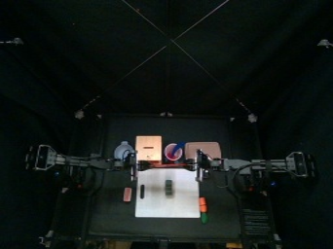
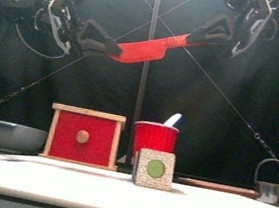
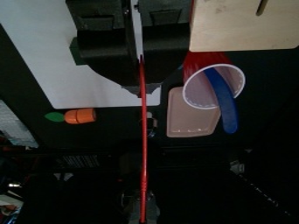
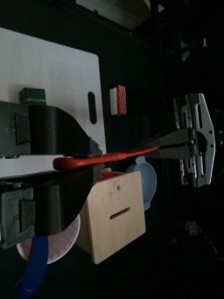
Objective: Cut the sushi into 4 pieces with the knife
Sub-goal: Cut the sushi into 4 pieces
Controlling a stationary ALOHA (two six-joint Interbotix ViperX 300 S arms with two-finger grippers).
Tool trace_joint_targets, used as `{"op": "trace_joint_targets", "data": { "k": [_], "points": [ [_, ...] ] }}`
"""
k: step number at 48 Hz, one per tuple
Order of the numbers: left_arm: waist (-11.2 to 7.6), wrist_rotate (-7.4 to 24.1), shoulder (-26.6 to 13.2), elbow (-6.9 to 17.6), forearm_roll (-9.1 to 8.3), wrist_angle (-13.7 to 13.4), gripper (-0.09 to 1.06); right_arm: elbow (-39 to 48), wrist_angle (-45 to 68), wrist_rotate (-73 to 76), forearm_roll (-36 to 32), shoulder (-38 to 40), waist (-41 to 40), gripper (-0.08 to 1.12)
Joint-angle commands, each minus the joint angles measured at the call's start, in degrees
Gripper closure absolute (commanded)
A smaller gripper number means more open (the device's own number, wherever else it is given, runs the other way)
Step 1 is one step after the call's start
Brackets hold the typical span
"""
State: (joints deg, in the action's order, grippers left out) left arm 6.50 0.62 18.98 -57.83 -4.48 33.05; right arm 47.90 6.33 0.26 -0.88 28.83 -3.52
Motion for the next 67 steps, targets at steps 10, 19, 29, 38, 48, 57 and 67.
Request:
{"op": "trace_joint_targets", "data": {
  "k": [10, 19, 29, 38, 48, 57, 67],
  "points": [
    [-0.18, -0.26, -2.55, -0.44, -1.41, 9.93, 0.81, -0.62, -2.55, 0.18, 3.08, -4.31, 0.62, 0.90],
    [-0.35, -0.26, -5.63, 0.00, -1.41, 11.78, 0.81, -0.35, -6.68, 0.26, 5.89, -4.66, 0.44, 0.90],
    [-1.23, -0.53, -8.26, 0.35, -1.23, 11.78, 0.81, 0.44, -7.38, 0.26, 8.53, -5.27, 0.44, 0.90],
    [-2.02, -0.53, -9.58, 0.26, -0.62, 11.78, 0.81, 0.44, -7.38, 0.26, 9.58, -7.82, 0.53, 0.90],
    [-3.60, -0.70, -11.69, 0.44, -0.35, 11.87, 0.81, 0.00, -7.65, 0.26, 9.67, -10.46, 1.49, 0.90],
    [-5.10, -0.79, -14.33, 0.97, 0.88, 11.78, 0.81, -0.44, -9.40, 0.79, 11.16, -10.72, 1.85, 0.90],
    [-6.42, -0.62, -16.52, 3.16, 1.41, 11.16, 0.81, -1.23, -13.10, 0.88, 12.39, -10.99, 1.93, 0.90]
  ]
}}
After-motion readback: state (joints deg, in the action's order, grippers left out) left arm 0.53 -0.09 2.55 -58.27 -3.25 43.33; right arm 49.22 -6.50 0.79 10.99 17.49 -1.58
